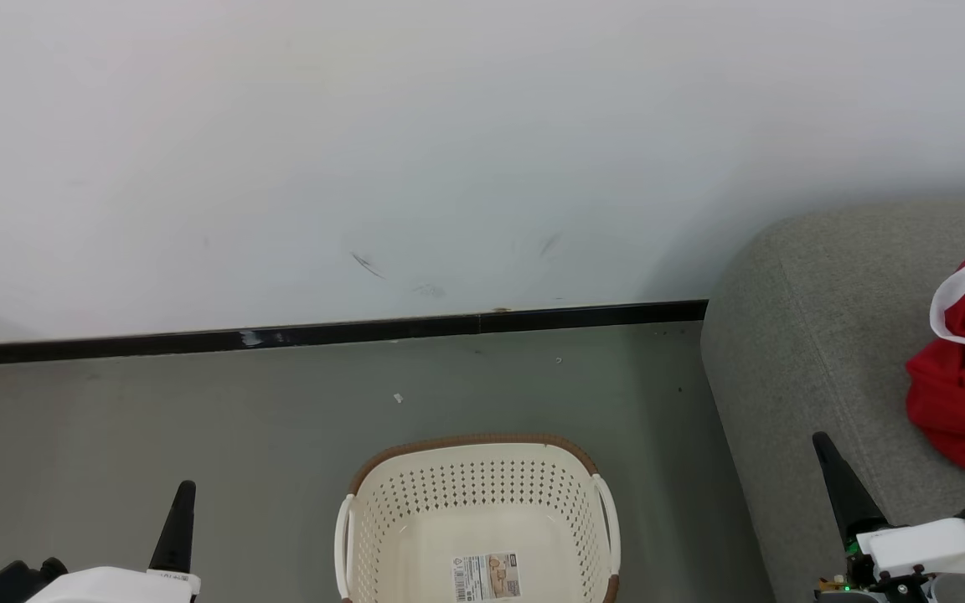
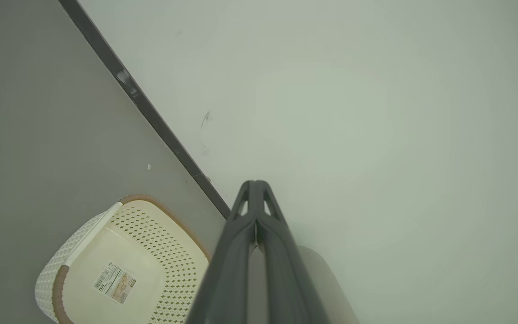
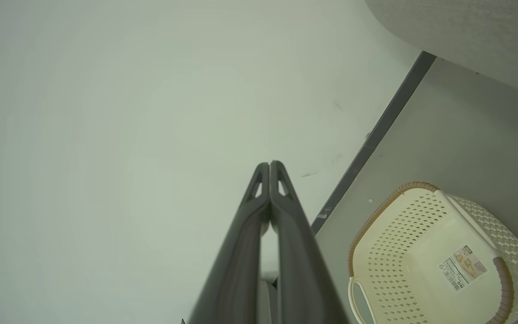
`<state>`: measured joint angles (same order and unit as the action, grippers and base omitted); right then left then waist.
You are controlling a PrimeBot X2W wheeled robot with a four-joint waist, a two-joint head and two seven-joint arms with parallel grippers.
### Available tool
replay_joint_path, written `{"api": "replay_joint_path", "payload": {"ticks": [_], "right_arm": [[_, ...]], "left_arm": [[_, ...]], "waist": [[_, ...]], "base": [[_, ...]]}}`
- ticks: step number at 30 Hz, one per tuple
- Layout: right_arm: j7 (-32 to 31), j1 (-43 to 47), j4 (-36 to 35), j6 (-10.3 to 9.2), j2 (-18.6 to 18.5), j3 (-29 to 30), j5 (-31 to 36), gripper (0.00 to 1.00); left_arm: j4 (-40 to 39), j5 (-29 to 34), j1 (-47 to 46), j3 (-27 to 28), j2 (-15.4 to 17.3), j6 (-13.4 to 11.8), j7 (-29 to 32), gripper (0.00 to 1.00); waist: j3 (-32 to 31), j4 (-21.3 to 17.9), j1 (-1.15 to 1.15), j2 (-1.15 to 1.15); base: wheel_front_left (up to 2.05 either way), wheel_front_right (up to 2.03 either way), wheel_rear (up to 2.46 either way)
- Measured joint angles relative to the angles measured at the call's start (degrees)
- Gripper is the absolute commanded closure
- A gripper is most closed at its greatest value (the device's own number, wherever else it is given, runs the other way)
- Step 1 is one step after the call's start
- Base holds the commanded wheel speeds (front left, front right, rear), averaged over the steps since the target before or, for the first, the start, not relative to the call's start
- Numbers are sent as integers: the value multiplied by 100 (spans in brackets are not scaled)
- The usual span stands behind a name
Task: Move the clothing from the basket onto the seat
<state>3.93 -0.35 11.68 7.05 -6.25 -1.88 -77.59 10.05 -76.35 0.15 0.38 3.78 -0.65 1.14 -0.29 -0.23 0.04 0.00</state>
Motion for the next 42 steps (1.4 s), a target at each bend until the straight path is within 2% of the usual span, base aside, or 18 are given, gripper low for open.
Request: {"api": "replay_joint_path", "payload": {"ticks": [23,42], "right_arm": [[-314,-258,235,0,-166,90,-2102,100],[-334,-358,310,1,-172,91,-2128,100]], "left_arm": [[152,-1550,-237,347,-153,442,443,100],[198,-1578,-309,365,-155,485,443,100]], "waist": [[28,23,-1,0],[27,22,-1,0]], "base": [[0,0,0],[0,0,0]]}}
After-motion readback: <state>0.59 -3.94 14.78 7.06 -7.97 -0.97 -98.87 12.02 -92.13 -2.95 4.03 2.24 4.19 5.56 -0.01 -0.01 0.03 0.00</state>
